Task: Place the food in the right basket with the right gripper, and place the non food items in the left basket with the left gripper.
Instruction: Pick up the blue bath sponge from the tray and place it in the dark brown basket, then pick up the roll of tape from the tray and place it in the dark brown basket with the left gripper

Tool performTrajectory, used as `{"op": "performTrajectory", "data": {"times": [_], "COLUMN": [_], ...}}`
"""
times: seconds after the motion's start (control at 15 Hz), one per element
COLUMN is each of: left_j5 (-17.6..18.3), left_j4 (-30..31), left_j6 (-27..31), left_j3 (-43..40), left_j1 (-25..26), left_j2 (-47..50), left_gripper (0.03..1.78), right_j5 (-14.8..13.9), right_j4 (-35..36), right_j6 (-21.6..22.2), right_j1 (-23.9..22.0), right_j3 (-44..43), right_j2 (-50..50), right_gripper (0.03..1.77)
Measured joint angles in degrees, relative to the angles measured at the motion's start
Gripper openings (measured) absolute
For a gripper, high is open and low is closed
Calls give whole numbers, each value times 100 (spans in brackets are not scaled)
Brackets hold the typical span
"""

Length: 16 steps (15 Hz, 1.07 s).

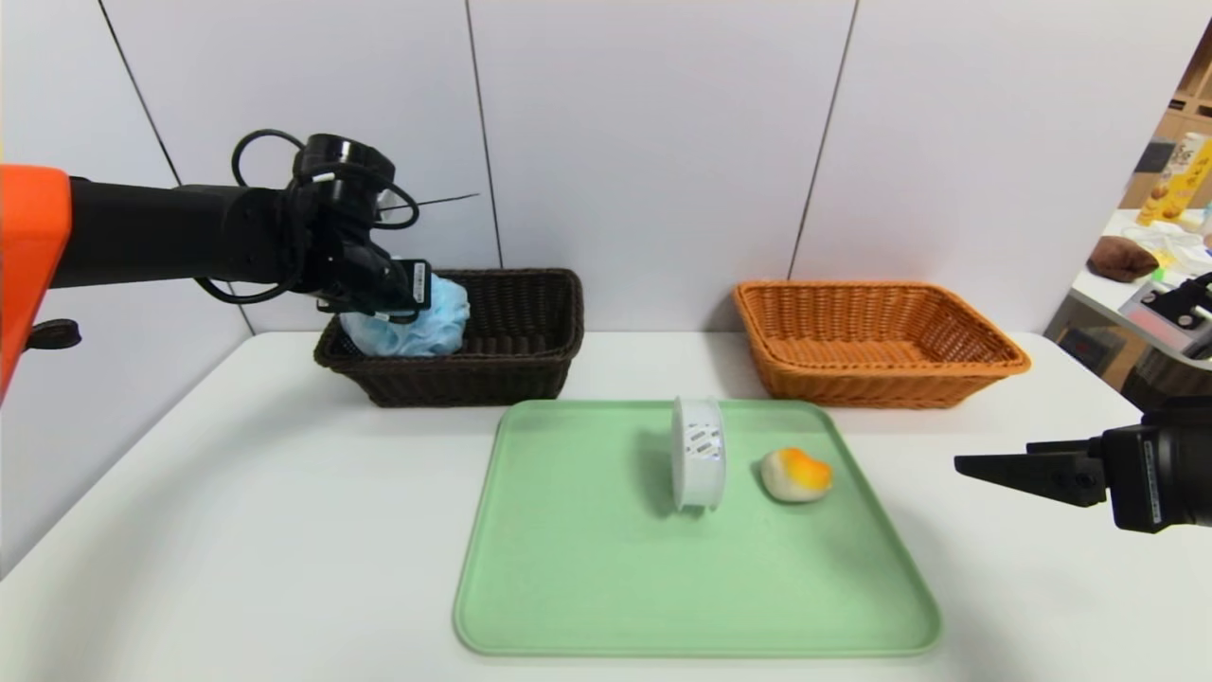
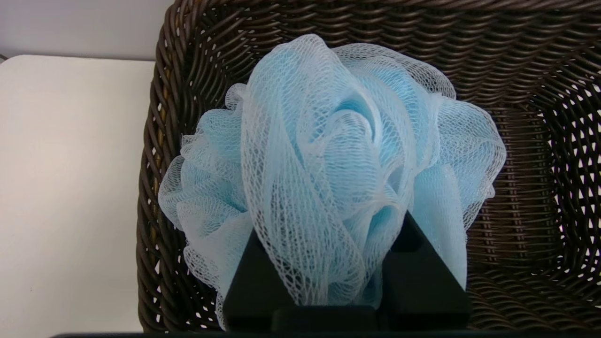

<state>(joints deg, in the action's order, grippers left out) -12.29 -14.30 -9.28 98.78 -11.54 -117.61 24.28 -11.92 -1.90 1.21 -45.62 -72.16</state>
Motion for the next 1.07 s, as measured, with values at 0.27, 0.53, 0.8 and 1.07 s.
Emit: {"op": "performTrajectory", "data": {"times": [0.27, 0.53, 0.8, 1.07], "left_j5": [5, 17, 66, 59], "left_j4": [-68, -66, -50, -59], "left_j6": [2, 2, -45, -59], "left_j3": [0, -5, -5, -57], "left_j1": [-2, -6, -61, -378], "left_j2": [44, 63, 227, 730], "left_gripper": [97, 127, 144, 154], "right_j5": [-1, -1, 0, 0], "right_j4": [5, 2, -1, -6], "right_j6": [0, 0, 1, 11], "right_j1": [0, 0, -28, -41], "right_j3": [0, 2, 2, 11], "right_j2": [0, 0, 9, 30], "right_gripper": [171, 171, 171, 171]}}
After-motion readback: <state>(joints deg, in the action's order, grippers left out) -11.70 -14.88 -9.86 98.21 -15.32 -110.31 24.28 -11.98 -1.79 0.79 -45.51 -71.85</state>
